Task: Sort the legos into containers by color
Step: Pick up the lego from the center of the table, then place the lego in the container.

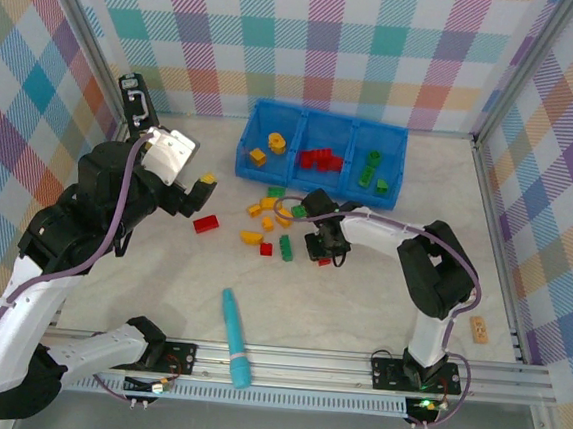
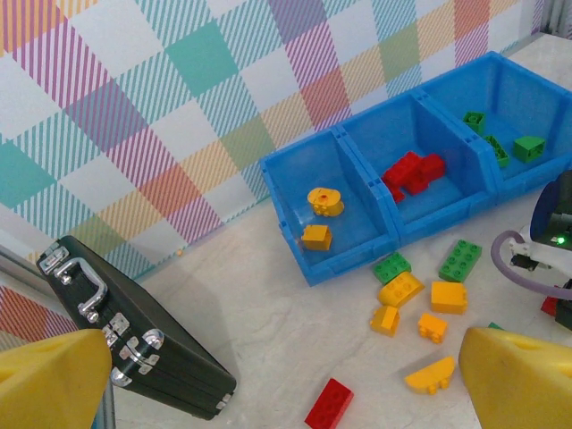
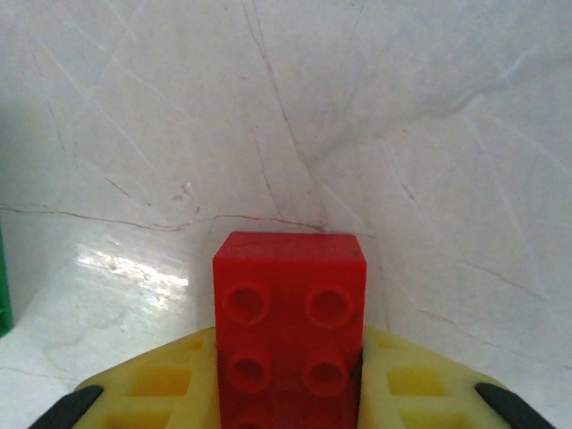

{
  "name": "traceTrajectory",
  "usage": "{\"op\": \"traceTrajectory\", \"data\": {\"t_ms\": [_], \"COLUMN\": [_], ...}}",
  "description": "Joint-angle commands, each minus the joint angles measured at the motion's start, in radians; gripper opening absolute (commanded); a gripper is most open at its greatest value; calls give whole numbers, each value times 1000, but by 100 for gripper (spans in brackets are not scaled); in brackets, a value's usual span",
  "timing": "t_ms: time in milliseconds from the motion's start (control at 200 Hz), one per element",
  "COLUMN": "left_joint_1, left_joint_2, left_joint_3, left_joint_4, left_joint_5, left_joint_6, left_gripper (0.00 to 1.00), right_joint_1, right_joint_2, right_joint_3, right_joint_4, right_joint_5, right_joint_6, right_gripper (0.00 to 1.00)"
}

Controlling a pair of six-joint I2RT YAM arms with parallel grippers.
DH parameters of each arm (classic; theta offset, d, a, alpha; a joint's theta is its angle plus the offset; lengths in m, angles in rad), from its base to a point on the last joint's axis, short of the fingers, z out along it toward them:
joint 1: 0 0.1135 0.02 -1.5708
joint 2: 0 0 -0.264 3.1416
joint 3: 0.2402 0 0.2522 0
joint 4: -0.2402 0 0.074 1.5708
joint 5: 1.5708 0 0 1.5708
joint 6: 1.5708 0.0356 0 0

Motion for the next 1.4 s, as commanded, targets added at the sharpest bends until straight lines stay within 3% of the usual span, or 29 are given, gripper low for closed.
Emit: {"op": "traceTrajectory", "data": {"t_ms": [0, 140, 285, 475, 650, 865, 1135, 1395], "left_joint_1": [-9, -9, -9, -9, -9, -9, -9, -9], "left_joint_2": [-2, -10, -5, 4, 8, 13, 29, 49], "left_joint_3": [28, 26, 24, 57, 70, 111, 111, 110], "left_joint_4": [-3, -2, -2, -28, -44, -76, -71, -66], "left_joint_5": [17, 23, 28, 27, 14, 40, 40, 44], "left_joint_6": [-3, -3, -3, -2, 3, 0, 8, 10], "left_gripper": [100, 100, 100, 100, 100, 100, 100, 100], "right_joint_1": [-17, -76, -167, -222, -237, -259, -263, -264], "right_joint_2": [-14, -51, -30, 160, 318, 485, 568, 568], "right_joint_3": [91, 205, 296, 565, 702, 914, 988, 948], "right_joint_4": [-50, 45, 237, 286, 384, 302, 269, 273], "right_joint_5": [103, 134, 26, -17, -78, -79, -65, -38], "right_joint_6": [-213, -565, -803, -869, -1013, -1147, -1232, -1251], "right_gripper": [25, 25, 25, 26, 28, 29, 31, 43]}}
